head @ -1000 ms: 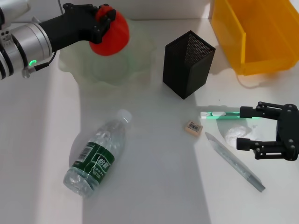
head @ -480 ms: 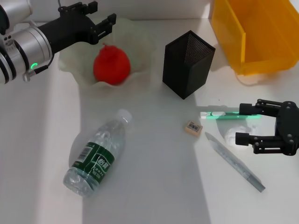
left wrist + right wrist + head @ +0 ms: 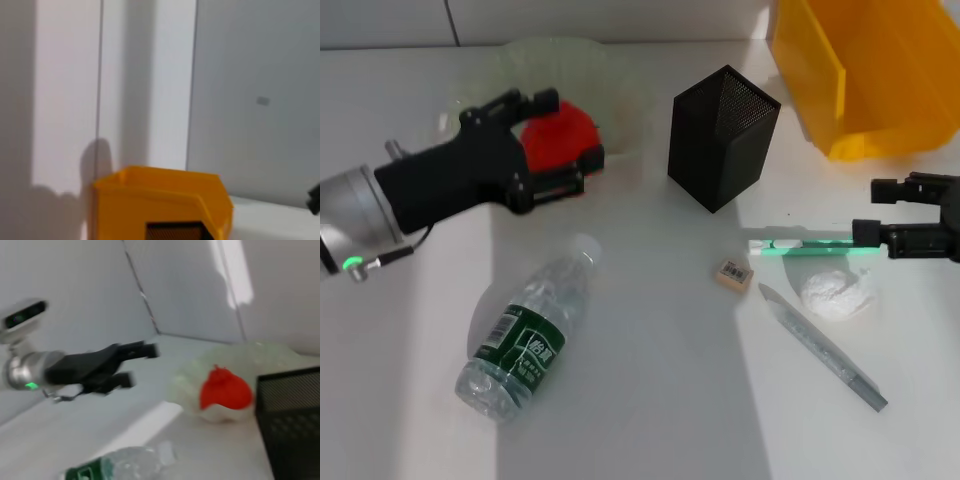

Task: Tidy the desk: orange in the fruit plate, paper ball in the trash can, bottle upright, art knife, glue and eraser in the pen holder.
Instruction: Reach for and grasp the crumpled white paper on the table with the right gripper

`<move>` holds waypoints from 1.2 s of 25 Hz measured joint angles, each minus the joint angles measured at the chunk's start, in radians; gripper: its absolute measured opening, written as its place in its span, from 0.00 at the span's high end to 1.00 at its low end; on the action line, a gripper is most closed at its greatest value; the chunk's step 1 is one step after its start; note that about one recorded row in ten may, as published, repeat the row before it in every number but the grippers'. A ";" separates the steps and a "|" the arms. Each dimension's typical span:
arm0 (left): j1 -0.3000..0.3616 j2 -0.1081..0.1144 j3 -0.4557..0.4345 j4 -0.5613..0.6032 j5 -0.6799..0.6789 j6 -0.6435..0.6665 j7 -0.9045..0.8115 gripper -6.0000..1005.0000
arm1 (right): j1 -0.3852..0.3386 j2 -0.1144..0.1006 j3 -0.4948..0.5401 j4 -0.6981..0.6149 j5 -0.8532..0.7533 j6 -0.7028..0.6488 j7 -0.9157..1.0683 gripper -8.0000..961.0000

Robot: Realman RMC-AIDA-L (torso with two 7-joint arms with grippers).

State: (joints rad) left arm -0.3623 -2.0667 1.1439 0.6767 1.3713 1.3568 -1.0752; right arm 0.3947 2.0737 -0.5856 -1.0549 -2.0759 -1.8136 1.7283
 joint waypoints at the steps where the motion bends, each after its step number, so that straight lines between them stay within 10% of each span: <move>1: 0.012 0.000 0.000 0.000 0.022 0.021 0.000 0.18 | 0.011 -0.001 -0.006 -0.067 -0.037 -0.008 0.083 0.13; 10: 0.079 -0.002 0.098 -0.012 0.119 0.104 0.011 0.14 | 0.137 -0.015 -0.281 -0.403 -0.438 -0.085 0.618 0.13; 30: 0.072 -0.001 0.126 -0.014 0.123 0.109 0.001 0.14 | 0.202 0.008 -0.531 -0.206 -0.510 0.126 0.769 0.13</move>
State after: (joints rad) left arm -0.2902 -2.0677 1.2702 0.6626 1.4941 1.4659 -1.0738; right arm 0.5970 2.0817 -1.1163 -1.2611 -2.5858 -1.6877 2.4970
